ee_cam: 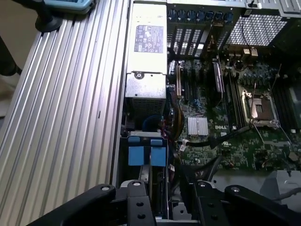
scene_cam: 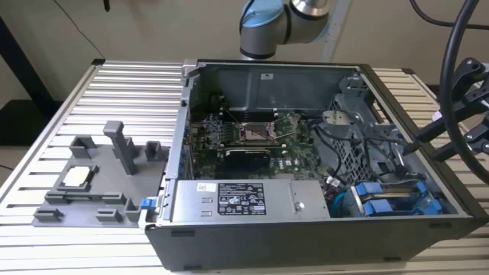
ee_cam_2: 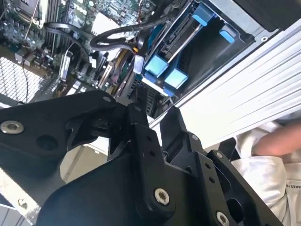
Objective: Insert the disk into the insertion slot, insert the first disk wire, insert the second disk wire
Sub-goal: 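Insert the disk into the insertion slot, then insert the first disk wire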
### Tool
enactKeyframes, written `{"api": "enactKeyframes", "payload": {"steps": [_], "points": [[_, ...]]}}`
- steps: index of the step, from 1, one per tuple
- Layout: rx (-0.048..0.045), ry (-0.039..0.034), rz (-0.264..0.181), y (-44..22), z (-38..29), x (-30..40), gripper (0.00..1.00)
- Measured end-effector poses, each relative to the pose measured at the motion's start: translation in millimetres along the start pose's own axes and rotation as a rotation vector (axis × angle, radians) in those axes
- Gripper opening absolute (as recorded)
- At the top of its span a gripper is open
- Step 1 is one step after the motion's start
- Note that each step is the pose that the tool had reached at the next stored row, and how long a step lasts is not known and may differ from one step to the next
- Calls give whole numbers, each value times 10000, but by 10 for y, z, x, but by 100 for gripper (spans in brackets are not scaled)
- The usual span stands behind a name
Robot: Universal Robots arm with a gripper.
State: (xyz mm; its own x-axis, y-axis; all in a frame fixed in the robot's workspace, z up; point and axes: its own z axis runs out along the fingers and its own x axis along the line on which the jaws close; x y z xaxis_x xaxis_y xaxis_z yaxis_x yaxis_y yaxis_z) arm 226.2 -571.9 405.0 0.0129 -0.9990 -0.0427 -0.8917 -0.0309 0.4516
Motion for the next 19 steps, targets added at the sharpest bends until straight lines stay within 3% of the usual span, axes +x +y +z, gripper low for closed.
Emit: {"api": "enactKeyframes", "payload": {"steps": [1, 13, 19], "points": [[138, 2, -7, 10, 5, -4, 40], [2314, 53, -85, 78, 43, -96, 40], [3409, 87, -120, 200, 110, -111, 40]]}}
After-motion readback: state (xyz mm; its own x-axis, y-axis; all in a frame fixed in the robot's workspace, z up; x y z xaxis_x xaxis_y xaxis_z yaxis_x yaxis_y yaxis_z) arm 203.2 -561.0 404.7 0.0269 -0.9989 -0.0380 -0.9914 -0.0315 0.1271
